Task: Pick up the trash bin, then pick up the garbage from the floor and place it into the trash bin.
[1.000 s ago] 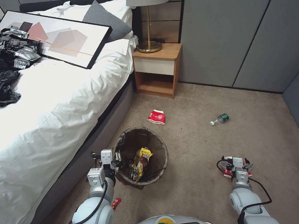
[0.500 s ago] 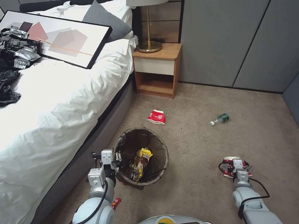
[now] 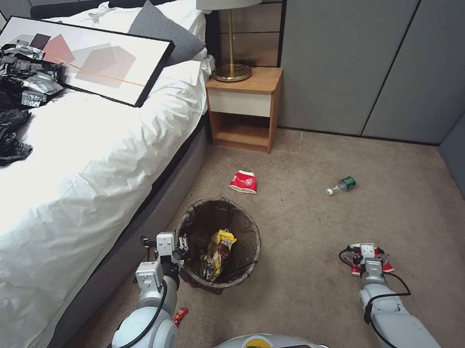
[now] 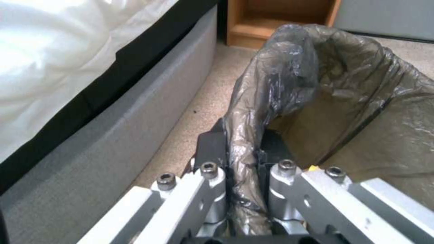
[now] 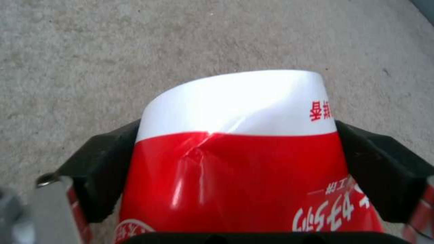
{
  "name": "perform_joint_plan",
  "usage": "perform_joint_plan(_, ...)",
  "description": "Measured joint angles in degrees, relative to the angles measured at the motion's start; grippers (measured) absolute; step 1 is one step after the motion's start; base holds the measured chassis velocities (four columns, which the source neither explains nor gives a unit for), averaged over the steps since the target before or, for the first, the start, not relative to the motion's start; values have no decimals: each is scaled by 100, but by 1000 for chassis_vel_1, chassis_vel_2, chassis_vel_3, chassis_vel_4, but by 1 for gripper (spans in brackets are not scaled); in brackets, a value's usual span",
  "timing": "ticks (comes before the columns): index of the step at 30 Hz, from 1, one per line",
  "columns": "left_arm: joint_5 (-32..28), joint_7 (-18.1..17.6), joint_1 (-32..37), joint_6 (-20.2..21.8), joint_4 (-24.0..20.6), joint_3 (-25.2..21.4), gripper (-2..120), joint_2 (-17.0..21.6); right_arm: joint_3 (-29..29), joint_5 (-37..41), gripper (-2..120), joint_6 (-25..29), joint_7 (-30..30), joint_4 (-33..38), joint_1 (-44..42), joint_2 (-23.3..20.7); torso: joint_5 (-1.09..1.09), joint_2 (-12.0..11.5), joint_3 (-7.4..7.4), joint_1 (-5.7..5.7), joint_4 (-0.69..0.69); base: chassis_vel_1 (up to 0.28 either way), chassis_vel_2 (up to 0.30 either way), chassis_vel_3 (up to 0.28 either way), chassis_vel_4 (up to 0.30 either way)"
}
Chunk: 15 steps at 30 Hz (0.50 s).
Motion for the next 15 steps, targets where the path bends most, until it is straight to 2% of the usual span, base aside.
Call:
perform_joint_plan(3, -2, -2, 4, -5, 2, -15, 7, -3, -10, -49, 84, 90, -1, -368, 221, -18, -2, 0, 0, 0, 0, 0, 0, 0, 0)
perform_joint_plan(6, -7, -3, 5, -10, 2, -30, 7, -1, -30, -101, 83, 192, 1, -582, 327, -15, -4, 0, 0, 0, -2, 0, 0, 0, 0)
perform_joint_plan(15, -10, -4, -6, -15, 12, -32, 7, -9, -46, -155, 83, 339, 20, -699, 324, 41, -2, 0, -1, 0, -1, 0, 0, 0, 0)
